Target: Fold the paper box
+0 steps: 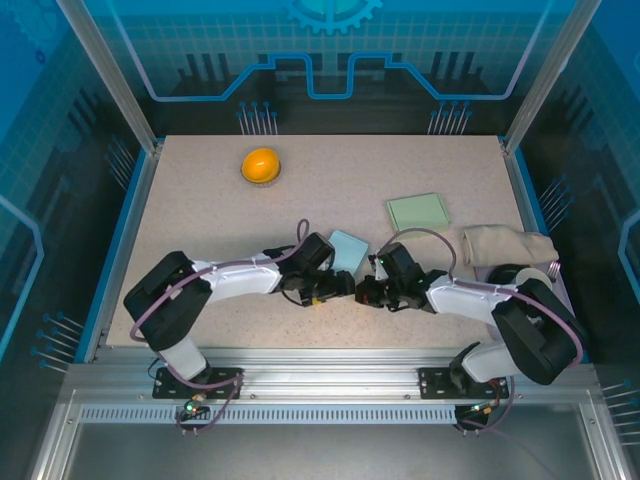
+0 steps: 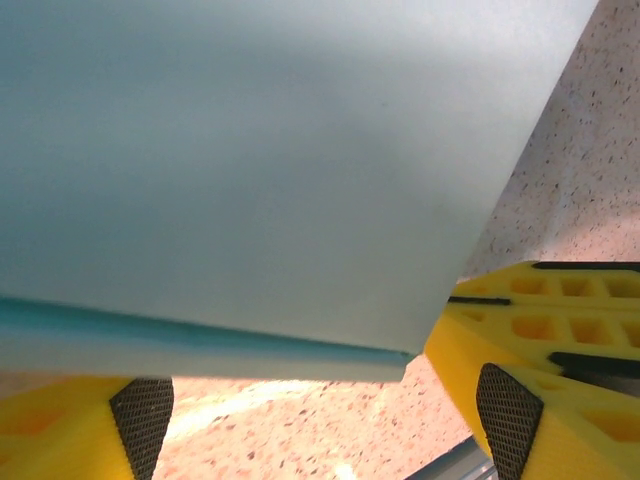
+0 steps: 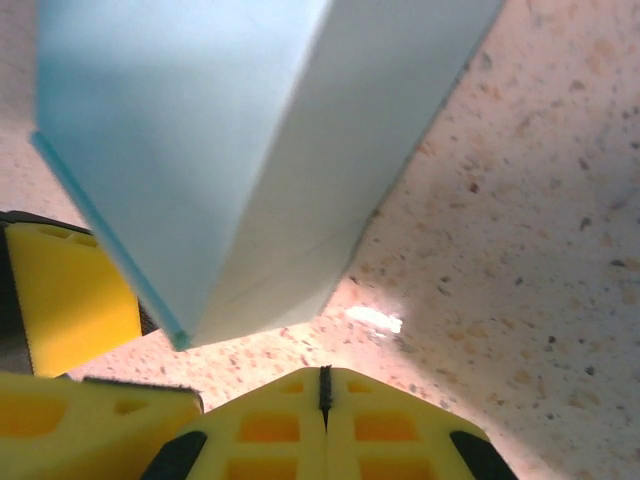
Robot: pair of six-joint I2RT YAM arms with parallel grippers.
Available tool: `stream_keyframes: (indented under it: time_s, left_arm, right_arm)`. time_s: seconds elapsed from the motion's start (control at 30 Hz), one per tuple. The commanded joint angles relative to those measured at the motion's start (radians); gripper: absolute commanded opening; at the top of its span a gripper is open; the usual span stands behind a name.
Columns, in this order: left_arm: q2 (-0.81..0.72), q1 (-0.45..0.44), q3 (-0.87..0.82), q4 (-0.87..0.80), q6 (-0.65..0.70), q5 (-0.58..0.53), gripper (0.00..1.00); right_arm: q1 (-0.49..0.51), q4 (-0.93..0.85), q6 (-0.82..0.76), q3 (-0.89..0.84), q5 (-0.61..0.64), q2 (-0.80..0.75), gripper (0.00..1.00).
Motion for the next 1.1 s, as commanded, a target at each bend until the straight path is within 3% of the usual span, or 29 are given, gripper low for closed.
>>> stream_keyframes:
  time_s: [0.0, 0.23, 0.43, 0.87, 1.07]
  left_arm:
    - [-0.091, 0.061, 0.039, -0.105, 0.065, -0.003, 0.83]
    - [-0.154, 0.2, 0.099, -0.198, 0.191, -0.002, 0.83]
    - [-0.056, 0.265, 0.143, -0.179, 0.27, 0.037, 0.84]
    - [0.068, 0.254, 0.084, 0.011, 0.15, 0.137, 0.84]
    - [0.073, 0.225, 0.05, 0.023, 0.127, 0.118, 0.84]
  right_arm:
    - [-0.014, -0.007, -0.023, -0.005, 0.017, -0.04, 0.04]
    - [-0.017, -0.054, -0.032, -0.019, 0.043, -0.077, 0.04]
    - [-0.017, -0.02, -0.003, -0.028, 0.046, -0.071, 0.04]
    - [0.006, 0.073, 0.037, -0.034, 0.051, -0.014, 0.04]
    - [0.014, 0.106, 0.065, -0.031, 0.046, 0.012, 0.04]
